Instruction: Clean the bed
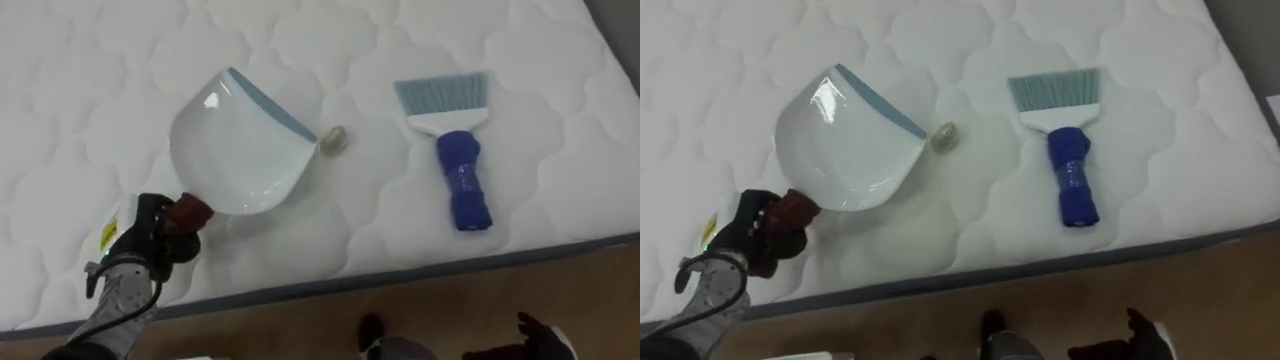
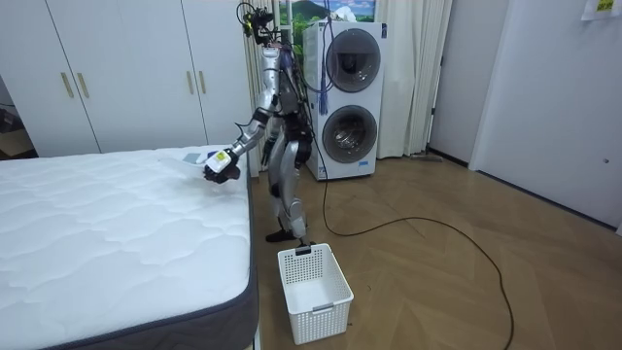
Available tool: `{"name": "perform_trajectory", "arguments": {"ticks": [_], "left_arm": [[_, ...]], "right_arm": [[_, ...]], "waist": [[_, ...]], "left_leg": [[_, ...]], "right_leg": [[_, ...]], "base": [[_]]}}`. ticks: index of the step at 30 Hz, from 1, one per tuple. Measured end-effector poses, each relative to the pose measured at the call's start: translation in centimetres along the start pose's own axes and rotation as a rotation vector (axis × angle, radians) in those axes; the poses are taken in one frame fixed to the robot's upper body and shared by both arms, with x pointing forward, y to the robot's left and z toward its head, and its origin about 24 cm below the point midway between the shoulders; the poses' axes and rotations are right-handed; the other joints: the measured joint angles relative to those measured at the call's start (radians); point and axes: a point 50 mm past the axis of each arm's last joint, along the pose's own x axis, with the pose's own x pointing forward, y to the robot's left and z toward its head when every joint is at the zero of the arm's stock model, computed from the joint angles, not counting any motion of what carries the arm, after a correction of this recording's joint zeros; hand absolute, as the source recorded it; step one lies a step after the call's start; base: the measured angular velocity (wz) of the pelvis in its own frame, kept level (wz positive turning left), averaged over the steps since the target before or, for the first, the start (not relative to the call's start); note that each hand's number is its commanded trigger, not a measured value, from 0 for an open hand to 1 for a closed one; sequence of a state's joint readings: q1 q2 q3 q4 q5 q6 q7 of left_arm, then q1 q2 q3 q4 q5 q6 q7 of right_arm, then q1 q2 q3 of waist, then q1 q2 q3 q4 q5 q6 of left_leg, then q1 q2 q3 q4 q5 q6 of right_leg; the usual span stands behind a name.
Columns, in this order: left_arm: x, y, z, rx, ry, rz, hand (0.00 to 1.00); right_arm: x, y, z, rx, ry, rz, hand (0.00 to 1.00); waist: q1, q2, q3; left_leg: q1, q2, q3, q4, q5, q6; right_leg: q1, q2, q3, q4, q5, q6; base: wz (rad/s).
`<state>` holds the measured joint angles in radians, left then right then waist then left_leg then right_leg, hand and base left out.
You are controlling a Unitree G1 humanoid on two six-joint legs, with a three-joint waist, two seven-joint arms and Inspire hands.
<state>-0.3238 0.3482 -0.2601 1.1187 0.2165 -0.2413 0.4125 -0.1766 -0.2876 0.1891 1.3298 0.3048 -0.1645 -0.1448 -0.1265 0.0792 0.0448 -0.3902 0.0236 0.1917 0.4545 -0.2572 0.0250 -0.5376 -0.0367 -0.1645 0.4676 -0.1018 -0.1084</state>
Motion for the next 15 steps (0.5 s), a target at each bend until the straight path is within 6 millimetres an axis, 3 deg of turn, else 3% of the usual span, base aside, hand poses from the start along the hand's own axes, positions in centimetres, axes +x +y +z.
{"name": "perform_trajectory", "arguments": {"ticks": [4, 8, 13, 15], "left_arm": [[-0.8, -0.5, -1.1, -0.012, 0.022, -0.039, 1.0], [-1.8, -1.0, -2.2, -0.022, 0.041, -0.055, 1.0], [-2.8, -1.6, -3.5, -0.036, 0.086, -0.076, 1.0], [-3.4, -1.9, -4.1, -0.034, 0.101, -0.092, 1.0]], "right_arm": [[0.2, -0.7, 1.6, 0.135, -0.058, -0.089, 0.0], [0.2, -1.4, 2.9, 0.219, -0.105, -0.225, 0.0], [-0.1, -2.4, 7.1, 0.312, -0.263, -0.39, 0.0], [-0.4, -2.4, 8.4, 0.324, -0.327, -0.424, 0.0]], "waist": [[0.012, -0.008, -0.0065], [0.02, -0.03, -0.0228], [0.021, -0.041, -0.0296], [0.025, -0.043, -0.0284]], "left_leg": [[0.002, -0.004, -0.003, -0.007, -0.001, 0.002], [0.0, -0.003, 0.005, -0.005, -0.003, 0.004], [0.012, -0.002, 0.017, -0.006, -0.003, 0.005], [0.016, -0.001, 0.027, -0.01, -0.004, 0.006]], "right_leg": [[-0.004, 0.0, 0.019, 0.011, -0.007, 0.006], [-0.008, 0.002, 0.028, 0.017, -0.012, 0.009], [-0.004, 0.001, 0.03, 0.014, -0.007, 0.009], [-0.003, 0.002, 0.035, 0.017, -0.007, 0.01]], "base": [[-0.05], [0.01], [-0.05], [-0.1]]}}
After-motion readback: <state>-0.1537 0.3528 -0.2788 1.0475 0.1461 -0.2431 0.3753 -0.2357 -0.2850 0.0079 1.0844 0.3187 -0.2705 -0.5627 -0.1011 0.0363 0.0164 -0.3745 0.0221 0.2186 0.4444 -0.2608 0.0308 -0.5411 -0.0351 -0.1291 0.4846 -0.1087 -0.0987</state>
